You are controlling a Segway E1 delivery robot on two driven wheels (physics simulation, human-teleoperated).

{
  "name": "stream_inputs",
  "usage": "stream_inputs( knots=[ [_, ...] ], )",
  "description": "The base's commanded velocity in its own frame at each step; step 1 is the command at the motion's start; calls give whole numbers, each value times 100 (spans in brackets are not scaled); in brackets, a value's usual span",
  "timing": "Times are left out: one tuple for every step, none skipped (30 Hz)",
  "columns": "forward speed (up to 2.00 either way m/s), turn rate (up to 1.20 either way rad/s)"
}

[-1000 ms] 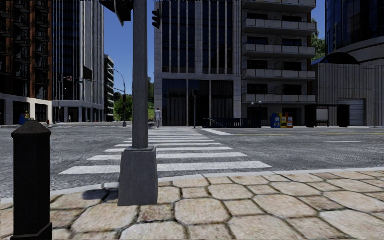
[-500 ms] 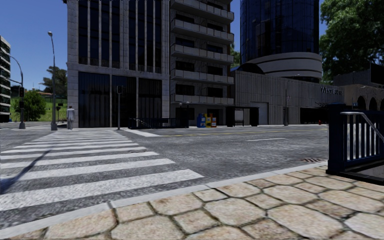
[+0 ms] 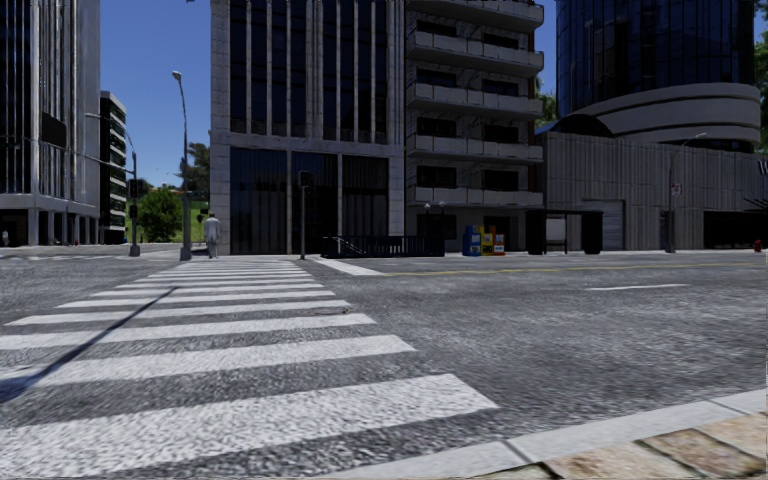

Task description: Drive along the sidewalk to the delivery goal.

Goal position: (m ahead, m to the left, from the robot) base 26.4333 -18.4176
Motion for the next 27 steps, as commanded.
stream_inputs(
  knots=[
    [163,120],
    [163,87],
    [163,0],
    [163,0],
    [163,0],
    [163,0],
    [163,0],
    [163,0],
    [163,0],
    [163,0],
    [163,0],
    [163,0],
    [163,0],
    [163,0],
    [163,0],
    [163,0],
    [163,0],
    [163,0],
    [163,0],
    [163,0],
    [163,0],
    [163,0],
    [163,0],
    [163,0],
    [163,0],
    [163,0],
    [163,0]
  ],
)
